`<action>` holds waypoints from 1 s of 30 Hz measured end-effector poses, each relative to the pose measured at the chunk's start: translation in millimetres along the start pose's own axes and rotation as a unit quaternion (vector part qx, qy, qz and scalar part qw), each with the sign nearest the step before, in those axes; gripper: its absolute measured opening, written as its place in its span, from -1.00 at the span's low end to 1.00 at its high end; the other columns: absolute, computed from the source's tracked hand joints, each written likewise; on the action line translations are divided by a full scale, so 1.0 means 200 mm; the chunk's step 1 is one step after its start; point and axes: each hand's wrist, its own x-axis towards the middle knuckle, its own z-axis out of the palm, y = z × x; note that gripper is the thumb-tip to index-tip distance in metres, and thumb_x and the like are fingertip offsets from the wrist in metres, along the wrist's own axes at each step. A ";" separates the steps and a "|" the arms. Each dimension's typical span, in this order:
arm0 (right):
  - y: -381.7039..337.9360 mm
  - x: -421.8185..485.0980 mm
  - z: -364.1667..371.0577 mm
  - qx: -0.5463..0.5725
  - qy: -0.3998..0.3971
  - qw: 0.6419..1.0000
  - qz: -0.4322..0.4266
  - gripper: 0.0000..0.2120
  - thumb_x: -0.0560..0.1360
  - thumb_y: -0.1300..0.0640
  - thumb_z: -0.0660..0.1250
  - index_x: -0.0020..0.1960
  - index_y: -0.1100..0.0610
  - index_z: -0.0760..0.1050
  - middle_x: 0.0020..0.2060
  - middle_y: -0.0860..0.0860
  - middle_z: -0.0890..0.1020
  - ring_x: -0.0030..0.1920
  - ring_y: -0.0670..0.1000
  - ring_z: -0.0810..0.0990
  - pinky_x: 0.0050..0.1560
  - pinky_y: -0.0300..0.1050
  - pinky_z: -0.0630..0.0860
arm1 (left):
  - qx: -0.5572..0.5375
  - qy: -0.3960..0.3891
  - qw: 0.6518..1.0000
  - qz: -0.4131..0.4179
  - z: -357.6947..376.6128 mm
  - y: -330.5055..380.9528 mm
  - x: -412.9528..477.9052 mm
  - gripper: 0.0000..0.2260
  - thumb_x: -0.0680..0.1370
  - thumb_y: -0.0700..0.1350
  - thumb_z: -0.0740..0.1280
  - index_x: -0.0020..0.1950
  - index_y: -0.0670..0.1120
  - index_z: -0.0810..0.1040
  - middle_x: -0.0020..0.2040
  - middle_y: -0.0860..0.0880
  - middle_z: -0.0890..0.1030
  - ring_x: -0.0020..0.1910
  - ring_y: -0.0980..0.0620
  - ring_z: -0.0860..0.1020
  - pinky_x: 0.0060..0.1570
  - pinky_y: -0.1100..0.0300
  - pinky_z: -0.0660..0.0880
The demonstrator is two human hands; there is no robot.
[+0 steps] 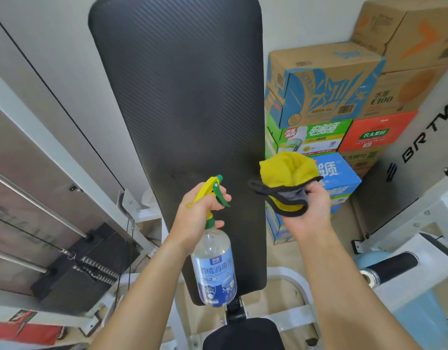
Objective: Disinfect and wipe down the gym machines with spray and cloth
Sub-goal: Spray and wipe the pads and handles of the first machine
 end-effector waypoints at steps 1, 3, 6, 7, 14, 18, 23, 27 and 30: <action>0.01 0.01 -0.04 0.003 -0.025 1.000 -0.009 -0.32 0.07 0.16 0.64 0.18 0.13 0.55 0.04 0.15 0.69 0.02 0.16 0.70 0.07 0.14 0.64 | 0.003 -0.003 1.000 0.005 0.01 -0.03 0.00 -0.74 0.36 -0.21 0.30 -0.01 -0.02 0.65 0.04 -0.05 0.74 0.09 0.03 0.65 -0.12 0.07 0.57; 0.02 0.01 -0.10 -0.004 -0.046 0.999 -0.028 -0.15 -0.09 0.18 0.71 0.19 0.13 0.57 0.11 0.17 0.68 0.11 0.17 0.68 0.09 0.11 0.63 | 0.009 -0.009 1.000 0.013 0.03 -0.09 0.00 -0.67 0.29 -0.16 0.27 0.01 -0.03 0.64 0.06 -0.06 0.73 0.10 0.06 0.66 -0.15 0.11 0.58; 0.06 0.00 -0.18 -0.004 -0.041 0.997 -0.058 -0.29 -0.01 0.16 0.71 0.13 0.07 0.66 0.12 0.15 0.68 0.12 0.14 0.69 0.06 0.08 0.65 | 0.016 -0.010 0.999 0.037 0.05 -0.18 0.01 -0.65 0.30 -0.17 0.24 0.04 -0.05 0.63 0.07 -0.09 0.72 0.16 0.01 0.67 -0.21 0.17 0.59; 0.07 0.00 -0.20 0.009 -0.035 0.998 -0.053 -0.29 0.10 0.14 0.69 0.24 0.08 0.62 0.15 0.15 0.67 0.12 0.14 0.68 0.05 0.08 0.65 | 0.020 -0.005 0.999 0.045 0.05 -0.20 0.01 -0.65 0.30 -0.17 0.23 0.03 -0.04 0.62 0.06 -0.09 0.72 0.17 -0.01 0.67 -0.22 0.18 0.59; 0.17 0.01 -0.28 -0.027 -0.061 0.998 -0.012 -0.75 0.34 -0.11 0.44 -0.17 0.05 0.71 -0.21 0.03 0.72 -0.22 0.08 0.71 -0.17 0.03 0.67 | 0.039 0.048 0.993 0.099 0.10 -0.34 0.06 -0.71 0.30 -0.14 0.24 -0.04 -0.03 0.63 -0.03 -0.09 0.71 0.09 -0.09 0.66 -0.24 0.12 0.58; 0.18 0.05 -0.21 -0.174 -0.061 0.978 -0.100 -0.58 0.39 -0.07 0.46 -0.06 0.29 0.52 -0.18 0.19 0.59 -0.20 0.21 0.61 -0.29 0.01 0.54 | 0.016 0.052 0.992 0.112 0.10 -0.38 0.06 -0.70 0.31 -0.16 0.24 -0.02 -0.05 0.63 -0.02 -0.10 0.70 0.11 -0.11 0.66 -0.21 0.10 0.56; 0.28 0.19 0.05 -0.543 -0.045 0.716 -0.436 -0.76 0.55 0.12 0.22 0.17 0.11 0.53 0.18 0.06 0.50 0.24 -0.05 0.47 0.34 -0.16 0.34 | -0.032 0.076 0.987 0.135 0.05 -0.39 0.02 -0.62 0.30 -0.21 0.22 0.05 -0.09 0.65 0.03 -0.08 0.73 0.12 -0.03 0.71 -0.26 0.14 0.54; 0.41 0.33 -0.02 -0.820 -0.096 0.322 -0.463 -0.55 0.63 -0.05 0.09 0.50 -0.02 0.29 0.58 0.20 0.13 0.57 0.27 0.07 0.52 0.25 0.07 | -0.063 0.093 0.981 0.158 0.00 -0.39 0.00 -0.67 0.34 -0.27 0.24 -0.02 -0.04 0.67 0.01 -0.10 0.73 0.03 -0.10 0.73 -0.29 0.17 0.54; 0.51 0.29 -0.37 -0.844 -0.125 0.238 -0.464 -0.50 0.60 -0.08 0.17 0.52 -0.06 0.23 0.58 0.14 0.14 0.58 0.23 0.04 0.49 0.22 0.08 | -0.071 0.095 0.981 0.152 -0.04 -0.42 -0.02 -0.64 0.48 -0.45 0.19 0.01 -0.08 0.66 0.00 -0.11 0.74 -0.04 -0.14 0.74 -0.34 0.24 0.54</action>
